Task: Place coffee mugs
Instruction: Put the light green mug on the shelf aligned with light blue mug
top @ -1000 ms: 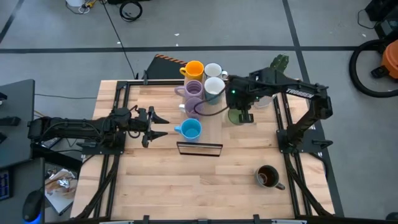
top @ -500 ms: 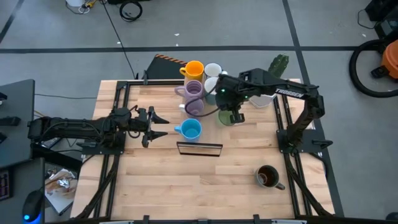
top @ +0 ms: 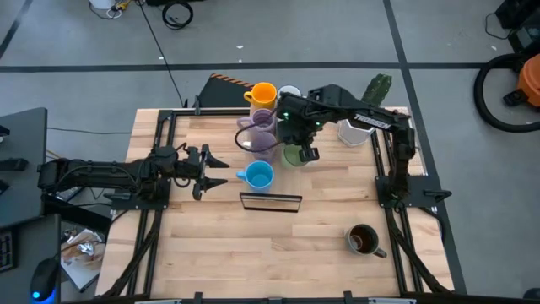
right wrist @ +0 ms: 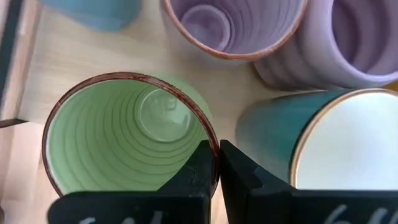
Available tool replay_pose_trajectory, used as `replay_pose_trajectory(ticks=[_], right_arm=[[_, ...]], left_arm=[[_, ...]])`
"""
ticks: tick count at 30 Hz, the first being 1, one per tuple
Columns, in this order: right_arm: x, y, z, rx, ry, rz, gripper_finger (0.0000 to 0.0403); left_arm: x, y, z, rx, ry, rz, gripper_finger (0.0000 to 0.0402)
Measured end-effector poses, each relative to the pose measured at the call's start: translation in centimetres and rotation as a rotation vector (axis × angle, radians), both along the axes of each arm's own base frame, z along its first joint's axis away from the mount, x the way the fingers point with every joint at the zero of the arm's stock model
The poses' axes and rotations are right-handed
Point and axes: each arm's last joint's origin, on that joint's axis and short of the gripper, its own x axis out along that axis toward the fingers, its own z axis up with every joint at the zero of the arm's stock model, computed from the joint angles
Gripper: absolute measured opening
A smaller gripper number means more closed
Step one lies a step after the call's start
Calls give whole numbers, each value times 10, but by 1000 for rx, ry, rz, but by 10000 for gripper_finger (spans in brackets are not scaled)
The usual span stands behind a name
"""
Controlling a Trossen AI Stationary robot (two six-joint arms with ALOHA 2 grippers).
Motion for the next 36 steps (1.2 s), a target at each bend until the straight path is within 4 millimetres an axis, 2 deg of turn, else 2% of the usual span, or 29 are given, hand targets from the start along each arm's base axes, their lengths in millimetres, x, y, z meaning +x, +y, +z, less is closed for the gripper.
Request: replay_pose_trajectory(ticks=[4,12,21,28,36], right_arm=[[9,-11,-9,4,33,-21,20],[9,-26,-11,38,17,-52,20],[13,-23,-10,33,-12,-49,22],[13,-23,-11,44,-14,-69,43],[14,-23,-11,54,-22,-75,49]], left_arm=[[0,0,0,0,0,0,263],[0,0,0,0,0,0,263],[0,0,0,0,0,0,263],[0,0,0,0,0,-1,263],[0,0,0,0,0,0,263]])
